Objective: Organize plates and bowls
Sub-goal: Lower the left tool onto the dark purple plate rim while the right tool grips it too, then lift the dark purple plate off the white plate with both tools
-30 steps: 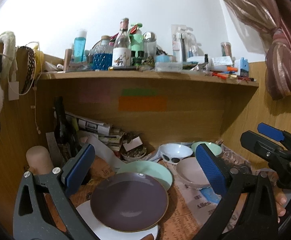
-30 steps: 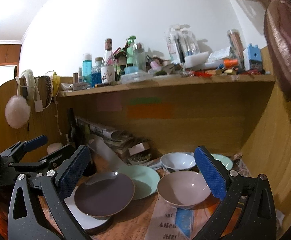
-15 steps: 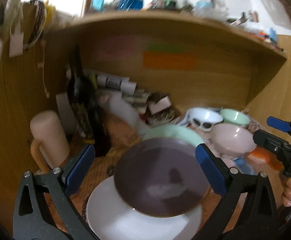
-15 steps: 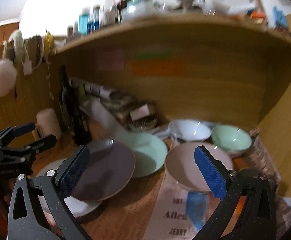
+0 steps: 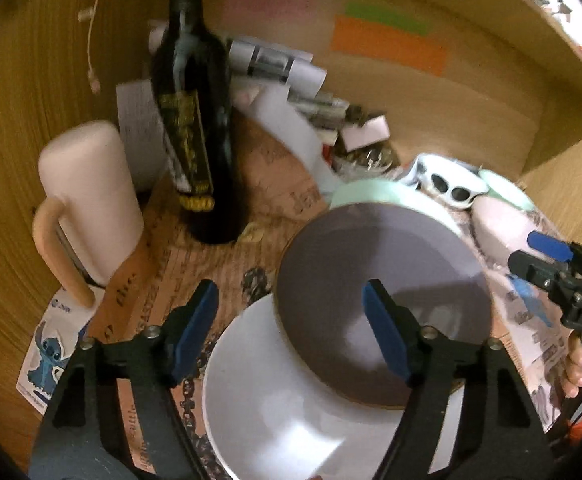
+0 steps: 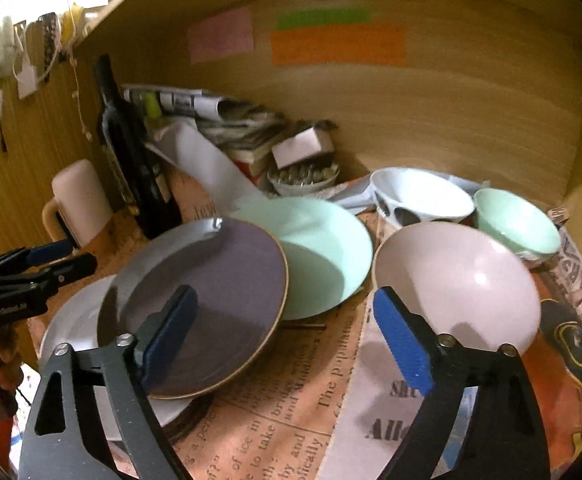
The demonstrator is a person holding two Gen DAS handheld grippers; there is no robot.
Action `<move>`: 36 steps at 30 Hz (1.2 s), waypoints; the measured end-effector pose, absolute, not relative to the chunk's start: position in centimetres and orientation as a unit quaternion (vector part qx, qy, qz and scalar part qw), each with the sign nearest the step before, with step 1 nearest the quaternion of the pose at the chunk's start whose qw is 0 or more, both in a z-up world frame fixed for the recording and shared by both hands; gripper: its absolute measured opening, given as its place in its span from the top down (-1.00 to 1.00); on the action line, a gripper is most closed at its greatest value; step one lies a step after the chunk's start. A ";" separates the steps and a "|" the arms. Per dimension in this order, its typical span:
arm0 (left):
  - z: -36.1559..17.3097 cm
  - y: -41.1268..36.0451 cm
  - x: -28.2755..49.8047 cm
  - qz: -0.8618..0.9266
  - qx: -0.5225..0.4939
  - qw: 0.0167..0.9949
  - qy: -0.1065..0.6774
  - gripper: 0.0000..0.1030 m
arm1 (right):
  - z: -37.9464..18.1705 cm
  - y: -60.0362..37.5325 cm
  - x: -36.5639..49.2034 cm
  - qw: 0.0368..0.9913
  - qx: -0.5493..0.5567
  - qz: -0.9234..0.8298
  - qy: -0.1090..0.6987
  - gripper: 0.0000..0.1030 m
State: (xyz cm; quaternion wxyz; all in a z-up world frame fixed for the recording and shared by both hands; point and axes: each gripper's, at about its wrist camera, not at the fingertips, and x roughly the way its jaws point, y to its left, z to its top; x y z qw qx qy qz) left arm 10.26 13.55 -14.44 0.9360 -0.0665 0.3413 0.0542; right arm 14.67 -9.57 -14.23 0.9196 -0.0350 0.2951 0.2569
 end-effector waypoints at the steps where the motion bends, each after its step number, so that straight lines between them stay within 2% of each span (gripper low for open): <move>1: -14.8 13.7 10.4 0.054 -0.067 0.934 0.347 -0.38 | -14.4 -9.3 14.9 0.919 -0.039 0.255 0.298 -0.64; 4: -15.6 14.2 10.9 0.043 -0.071 0.927 0.367 -0.10 | -14.9 -8.8 15.4 0.915 -0.049 0.254 0.308 -0.49; 9: -16.5 15.0 11.7 0.029 -0.085 0.917 0.388 0.08 | -15.7 -8.2 16.4 0.908 -0.049 0.255 0.328 -0.31; 12: -17.0 15.1 12.3 0.015 -0.090 0.912 0.400 0.24 | -16.1 -8.1 16.9 0.906 -0.048 0.252 0.336 -0.12; 14: -17.3 15.0 12.4 0.013 -0.087 0.910 0.406 0.44 | -16.3 -8.1 17.1 0.907 -0.047 0.246 0.339 -0.10; 23: -18.2 15.4 13.1 0.010 -0.100 0.904 0.417 0.55 | -17.1 -7.6 18.3 0.896 -0.033 0.254 0.364 0.22; 25: -18.3 15.2 13.2 0.007 -0.099 0.903 0.419 0.55 | -17.2 -7.4 18.5 0.892 -0.030 0.260 0.368 0.36; 30: -18.6 15.0 13.7 -0.005 -0.103 0.898 0.428 0.56 | -17.5 -7.1 18.8 0.888 -0.020 0.269 0.373 0.45; 36: -18.4 14.8 13.7 -0.004 -0.097 0.899 0.426 0.56 | -17.6 -7.0 19.0 0.883 -0.010 0.282 0.375 0.65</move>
